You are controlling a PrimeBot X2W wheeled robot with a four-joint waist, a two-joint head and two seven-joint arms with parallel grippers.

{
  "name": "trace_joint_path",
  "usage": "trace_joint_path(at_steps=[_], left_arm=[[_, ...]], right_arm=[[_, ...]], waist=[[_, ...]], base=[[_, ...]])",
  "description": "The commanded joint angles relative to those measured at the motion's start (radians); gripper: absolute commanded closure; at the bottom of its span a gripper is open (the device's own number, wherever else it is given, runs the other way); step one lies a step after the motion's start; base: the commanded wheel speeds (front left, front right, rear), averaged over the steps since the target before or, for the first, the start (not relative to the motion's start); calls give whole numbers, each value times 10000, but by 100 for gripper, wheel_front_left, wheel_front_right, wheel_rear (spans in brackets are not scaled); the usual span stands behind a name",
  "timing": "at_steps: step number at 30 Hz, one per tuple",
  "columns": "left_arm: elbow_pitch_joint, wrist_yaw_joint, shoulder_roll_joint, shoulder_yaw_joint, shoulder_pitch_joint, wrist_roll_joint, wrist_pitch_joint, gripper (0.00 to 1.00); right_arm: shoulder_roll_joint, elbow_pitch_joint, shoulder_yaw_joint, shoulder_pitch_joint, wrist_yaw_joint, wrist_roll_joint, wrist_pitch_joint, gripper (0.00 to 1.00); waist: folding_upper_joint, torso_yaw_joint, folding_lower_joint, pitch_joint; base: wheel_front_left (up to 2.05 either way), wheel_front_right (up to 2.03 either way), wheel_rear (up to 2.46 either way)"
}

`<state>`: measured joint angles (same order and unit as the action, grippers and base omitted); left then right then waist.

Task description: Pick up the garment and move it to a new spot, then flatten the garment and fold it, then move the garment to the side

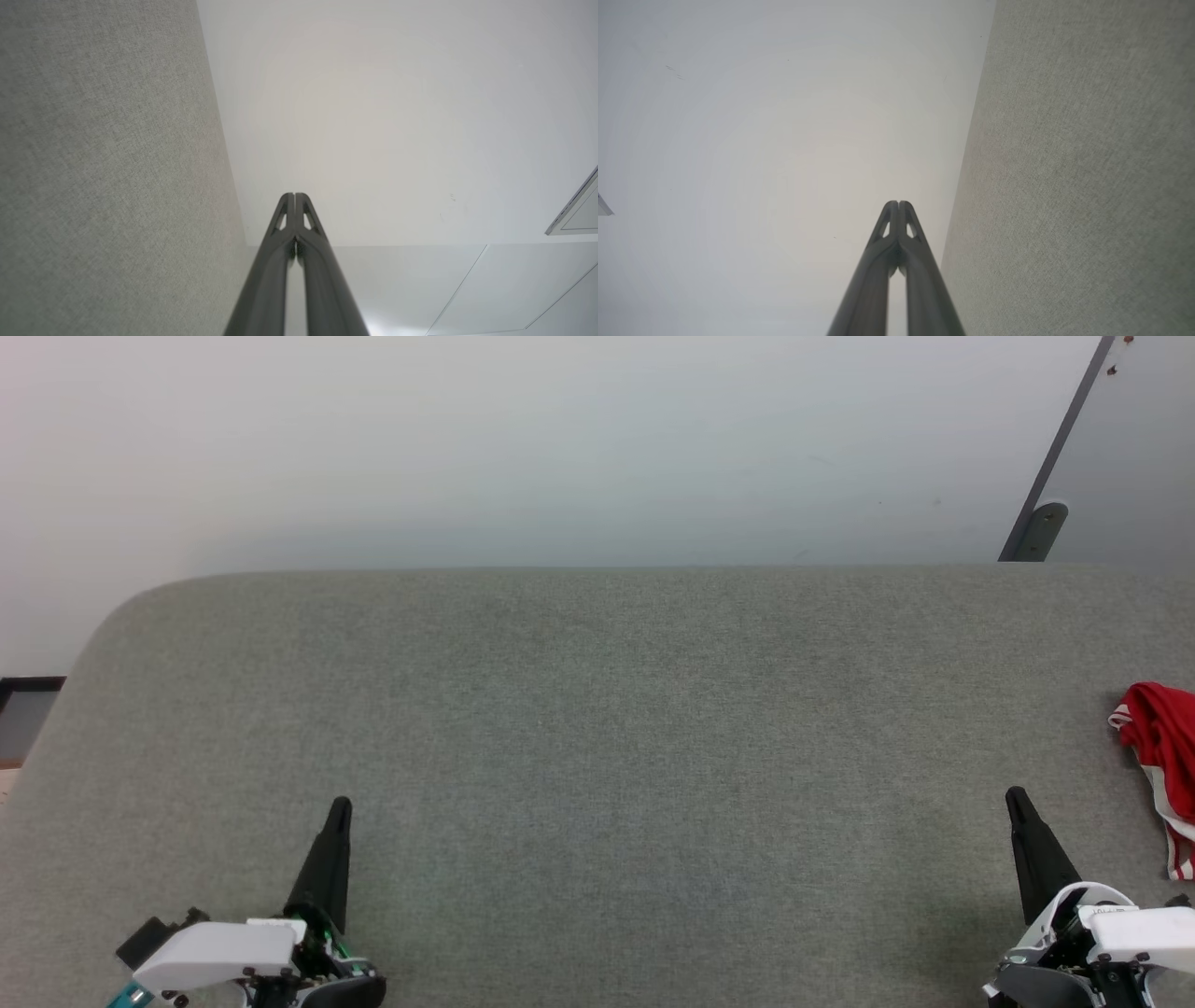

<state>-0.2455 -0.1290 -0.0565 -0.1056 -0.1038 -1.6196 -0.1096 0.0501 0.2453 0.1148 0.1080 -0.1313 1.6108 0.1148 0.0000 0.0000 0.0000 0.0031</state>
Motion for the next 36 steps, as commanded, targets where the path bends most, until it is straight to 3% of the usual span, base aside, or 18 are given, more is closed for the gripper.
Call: trace_joint_path(at_steps=[1,36], left_arm=[[-11,-32,14,-28,-105,14,-5,100],[-12,-33,38,-64,-108,53,-42,100]], right_arm=[[-28,-2,0,28,10,38,23,100],[-28,-2,-2,28,10,40,21,100]], waist=[[0,0,0,0],[0,0,0,0]], base=[[0,0,0],[0,0,0]])
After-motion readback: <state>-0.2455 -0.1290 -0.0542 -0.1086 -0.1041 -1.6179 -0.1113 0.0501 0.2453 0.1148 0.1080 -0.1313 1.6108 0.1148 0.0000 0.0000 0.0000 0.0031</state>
